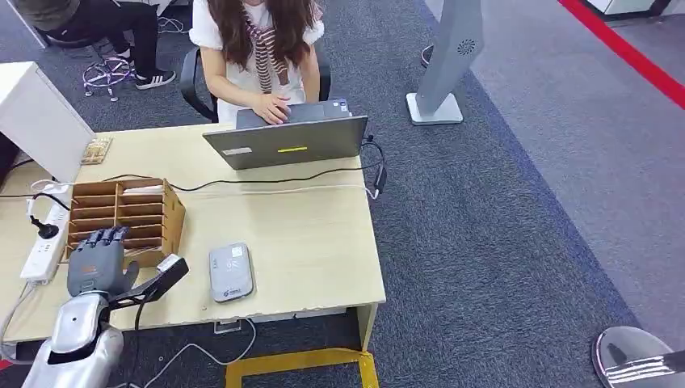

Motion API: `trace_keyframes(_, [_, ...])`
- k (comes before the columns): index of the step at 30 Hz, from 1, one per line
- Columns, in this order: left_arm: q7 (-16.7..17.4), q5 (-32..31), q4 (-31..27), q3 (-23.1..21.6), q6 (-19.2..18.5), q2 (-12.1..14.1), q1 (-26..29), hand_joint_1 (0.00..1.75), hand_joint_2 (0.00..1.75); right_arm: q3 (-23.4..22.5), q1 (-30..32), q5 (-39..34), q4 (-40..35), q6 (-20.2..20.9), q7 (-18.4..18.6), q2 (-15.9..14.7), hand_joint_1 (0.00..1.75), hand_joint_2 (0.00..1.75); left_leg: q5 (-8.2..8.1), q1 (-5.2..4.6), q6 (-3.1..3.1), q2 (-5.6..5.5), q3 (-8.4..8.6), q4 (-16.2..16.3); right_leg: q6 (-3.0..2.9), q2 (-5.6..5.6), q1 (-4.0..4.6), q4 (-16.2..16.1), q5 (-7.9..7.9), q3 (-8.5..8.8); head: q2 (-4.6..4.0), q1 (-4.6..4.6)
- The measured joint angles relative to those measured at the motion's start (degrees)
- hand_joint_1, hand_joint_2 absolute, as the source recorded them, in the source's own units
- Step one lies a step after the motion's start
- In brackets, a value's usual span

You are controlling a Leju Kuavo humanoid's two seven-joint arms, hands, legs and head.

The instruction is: Pass the card to the sensor for recognition and then transmit it.

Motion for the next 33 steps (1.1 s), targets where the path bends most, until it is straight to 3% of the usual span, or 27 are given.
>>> trace_keyframes(29, [-2.6,2.34,0.81,0.04,0.83,-0.02,-0.56,1.75,1.75,0.79,0.0,-0.61,0.0,-0.02,-0.39,0.0,0.0,0.0,0.0,0.0,0.0,-0.01,0.0,0.0,0.0,-0.01,0.0,0.0,0.0,0.01,0.0,0.0])
trace_keyframes(33, [-4.85,6.28,-5.54,0.02,0.41,-0.15,1.22,1.75,1.75,0.87,0.04,-1.66,0.0,-0.13,-0.52,0.0,0.0,0.0,0.0,0.0,0.0,-0.01,-0.01,0.01,0.0,0.0,0.0,0.0,0.0,-0.01,0.0,0.0])
